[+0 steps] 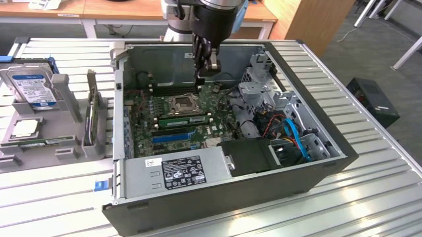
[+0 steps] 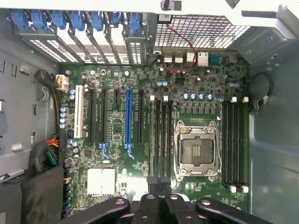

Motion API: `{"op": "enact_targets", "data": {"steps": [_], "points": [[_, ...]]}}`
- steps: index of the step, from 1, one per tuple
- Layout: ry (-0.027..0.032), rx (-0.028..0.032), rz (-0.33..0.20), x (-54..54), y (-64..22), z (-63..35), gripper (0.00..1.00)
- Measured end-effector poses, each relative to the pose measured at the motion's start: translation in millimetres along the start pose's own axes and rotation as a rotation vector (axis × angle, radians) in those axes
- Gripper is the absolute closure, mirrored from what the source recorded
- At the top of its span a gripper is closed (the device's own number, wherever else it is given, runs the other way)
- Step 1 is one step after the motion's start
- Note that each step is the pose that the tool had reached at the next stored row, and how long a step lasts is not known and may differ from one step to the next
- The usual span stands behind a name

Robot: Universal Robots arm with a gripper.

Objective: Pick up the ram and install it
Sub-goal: 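Press down the ram until it locks into place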

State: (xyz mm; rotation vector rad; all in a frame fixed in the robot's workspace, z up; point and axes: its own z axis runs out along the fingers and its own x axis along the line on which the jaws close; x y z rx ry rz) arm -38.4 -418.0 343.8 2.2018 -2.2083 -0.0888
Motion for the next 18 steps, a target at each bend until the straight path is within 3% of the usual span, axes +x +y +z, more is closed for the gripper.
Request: {"op": "enact_targets", "data": {"steps": [11,18], "points": [[0.0001,0.0,-0.001,-0.1,-11.7,-0.3,0.9],[0.0003,-0.0001,-0.006,-0.1,-27.6,-0.9,0.9]]}}
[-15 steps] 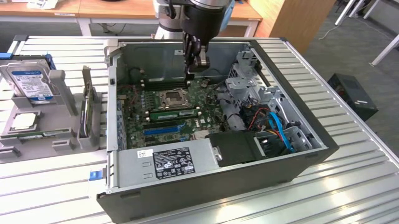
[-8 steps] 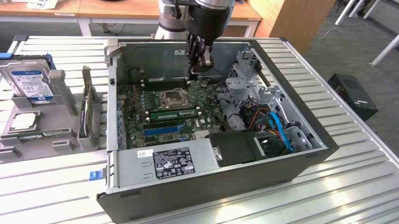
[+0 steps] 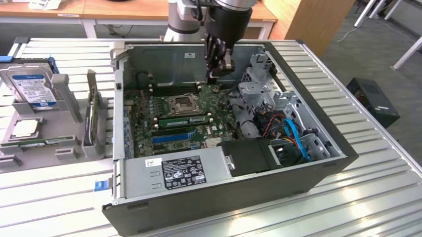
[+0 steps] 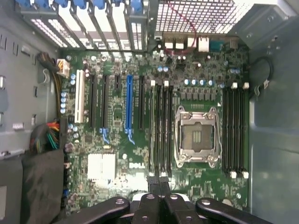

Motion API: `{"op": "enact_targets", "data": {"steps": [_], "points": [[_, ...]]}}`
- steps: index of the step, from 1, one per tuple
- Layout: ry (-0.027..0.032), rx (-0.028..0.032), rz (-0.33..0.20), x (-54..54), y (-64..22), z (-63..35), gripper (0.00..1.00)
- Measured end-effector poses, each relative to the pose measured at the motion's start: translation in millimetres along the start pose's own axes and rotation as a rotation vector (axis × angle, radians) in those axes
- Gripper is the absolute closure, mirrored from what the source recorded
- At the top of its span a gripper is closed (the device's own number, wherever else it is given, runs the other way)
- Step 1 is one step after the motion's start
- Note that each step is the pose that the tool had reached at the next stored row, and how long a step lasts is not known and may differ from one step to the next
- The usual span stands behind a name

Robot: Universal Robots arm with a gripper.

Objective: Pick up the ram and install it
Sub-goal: 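Press down the ram until it locks into place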

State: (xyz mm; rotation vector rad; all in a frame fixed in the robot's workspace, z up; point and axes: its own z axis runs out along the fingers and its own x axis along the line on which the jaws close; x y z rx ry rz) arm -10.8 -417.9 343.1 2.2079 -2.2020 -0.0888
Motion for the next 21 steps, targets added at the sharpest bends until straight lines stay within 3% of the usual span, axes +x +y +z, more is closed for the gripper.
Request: {"op": "enact_targets", "data": {"steps": [7,21], "points": [[0.0005,-0.0002,-0.006,0.0,-13.3,-0.4,0.9],[0.0003,-0.0001,-0.006,0.1,-13.5,2.4,0.9]]}}
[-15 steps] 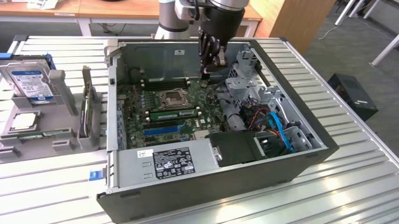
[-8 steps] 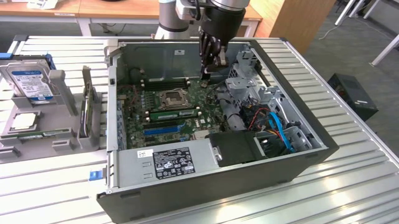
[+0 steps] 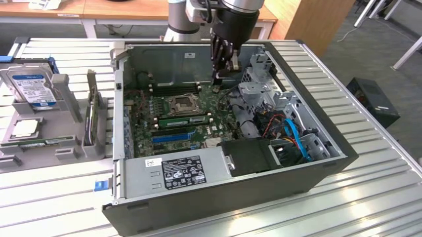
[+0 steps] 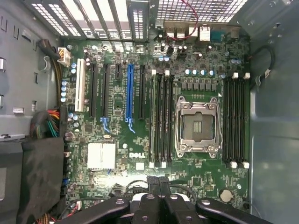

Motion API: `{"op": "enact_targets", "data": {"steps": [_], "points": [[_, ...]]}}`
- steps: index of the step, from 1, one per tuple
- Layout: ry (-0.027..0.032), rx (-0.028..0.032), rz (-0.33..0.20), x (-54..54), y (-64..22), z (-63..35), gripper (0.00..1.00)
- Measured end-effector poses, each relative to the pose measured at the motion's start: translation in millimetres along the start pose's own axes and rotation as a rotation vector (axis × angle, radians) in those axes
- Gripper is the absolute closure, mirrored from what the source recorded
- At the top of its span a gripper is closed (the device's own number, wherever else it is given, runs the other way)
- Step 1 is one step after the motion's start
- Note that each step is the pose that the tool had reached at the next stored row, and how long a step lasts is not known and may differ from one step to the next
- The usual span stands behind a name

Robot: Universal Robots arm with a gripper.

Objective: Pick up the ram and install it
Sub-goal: 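Press down the ram until it locks into place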

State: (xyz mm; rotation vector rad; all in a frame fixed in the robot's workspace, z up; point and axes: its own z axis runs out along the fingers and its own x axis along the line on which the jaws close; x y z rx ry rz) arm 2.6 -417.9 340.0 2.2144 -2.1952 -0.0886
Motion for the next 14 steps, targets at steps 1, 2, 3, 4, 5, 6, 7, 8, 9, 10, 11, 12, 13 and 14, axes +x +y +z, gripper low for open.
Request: {"op": "enact_targets", "data": {"steps": [1,2,3,4,5,6,7,8,9,10,11,12,13,14], "points": [[0.0001,0.0,0.0,0.0,-0.1,1.3,0.9],[0.0001,0.0001,0.0,0.1,-0.2,2.7,0.9],[0.0001,0.0,0.0,0.1,-0.3,4.3,0.9],[0.0001,0.0001,0.0,0.2,-0.4,6.1,0.9],[0.0001,0.0001,0.0,0.2,-0.5,7.9,0.9],[0.0,0.0003,0.0,0.2,-0.6,9.8,0.9],[-0.0001,0.0004,0.0,0.3,-0.7,11.6,0.9],[0.0,0.0005,0.0,0.3,-0.8,13.4,0.9],[0.0,0.0006,0.0,0.4,-0.9,15.2,0.9],[0.0,0.0007,0.0,0.4,-1.0,17.0,0.9],[0.0,0.0008,0.0,0.5,-1.1,18.9,0.9],[0.0,0.0009,0.0,0.5,-1.2,20.6,0.9],[0.0001,0.0009,0.0,0.6,-1.3,22.4,0.9],[0.0001,0.001,0.0,0.6,-1.4,24.1,0.9]]}}
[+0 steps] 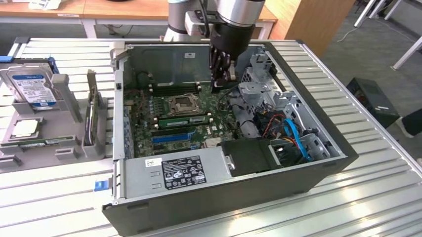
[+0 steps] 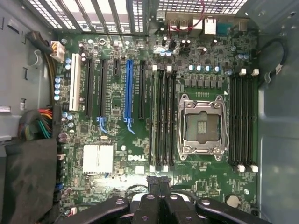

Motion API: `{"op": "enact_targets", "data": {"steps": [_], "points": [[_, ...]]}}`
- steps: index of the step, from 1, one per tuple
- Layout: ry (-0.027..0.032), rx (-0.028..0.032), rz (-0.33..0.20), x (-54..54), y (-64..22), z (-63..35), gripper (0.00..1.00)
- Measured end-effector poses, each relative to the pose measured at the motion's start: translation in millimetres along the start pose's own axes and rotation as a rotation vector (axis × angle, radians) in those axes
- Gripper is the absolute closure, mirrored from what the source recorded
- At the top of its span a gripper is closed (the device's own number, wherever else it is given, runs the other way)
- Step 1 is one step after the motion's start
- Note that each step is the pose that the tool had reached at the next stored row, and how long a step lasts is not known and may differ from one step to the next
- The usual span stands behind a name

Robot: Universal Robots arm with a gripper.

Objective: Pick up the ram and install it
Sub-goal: 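Press down the ram until it locks into place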

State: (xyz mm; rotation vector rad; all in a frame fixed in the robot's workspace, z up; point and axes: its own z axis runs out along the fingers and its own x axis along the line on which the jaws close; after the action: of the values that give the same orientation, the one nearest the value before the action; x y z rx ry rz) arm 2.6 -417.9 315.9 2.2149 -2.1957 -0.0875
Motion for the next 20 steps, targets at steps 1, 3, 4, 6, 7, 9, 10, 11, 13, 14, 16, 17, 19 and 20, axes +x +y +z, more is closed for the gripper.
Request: {"op": "enact_targets", "data": {"steps": [1,3,4,6,7,9,10,11,13,14,16,17,19,20], "points": [[-0.0001,0.0,0.0,0.0,-0.1,1.7,0.9],[-0.0001,0.0001,0.0,0.1,-0.3,5.2,0.9],[0.0,0.0001,0.0,0.1,-0.4,6.8,0.9],[-0.0001,0.0003,0.0,0.2,-0.6,10.0,0.9],[-0.0001,0.0003,0.0,0.2,-0.6,11.5,0.9],[0.0,0.0003,0.0,0.3,-0.8,14.5,0.9],[-0.0001,0.0004,0.0,0.4,-0.9,16.1,0.9],[0.0,0.0004,0.0,0.4,-1.0,17.6,0.9],[0.0,0.0005,0.0,0.5,-1.2,20.7,0.9],[-0.0002,0.0006,0.0,0.5,-1.2,22.2,0.9],[0.0,0.0006,0.0,0.6,-1.4,25.3,0.9],[-0.0001,0.0007,0.0,0.6,-1.5,26.8,0.9],[0.0,0.0007,0.0,0.7,-1.6,29.7,0.9],[-0.0001,0.0008,0.0,0.7,-1.7,31.2,0.9]]}}
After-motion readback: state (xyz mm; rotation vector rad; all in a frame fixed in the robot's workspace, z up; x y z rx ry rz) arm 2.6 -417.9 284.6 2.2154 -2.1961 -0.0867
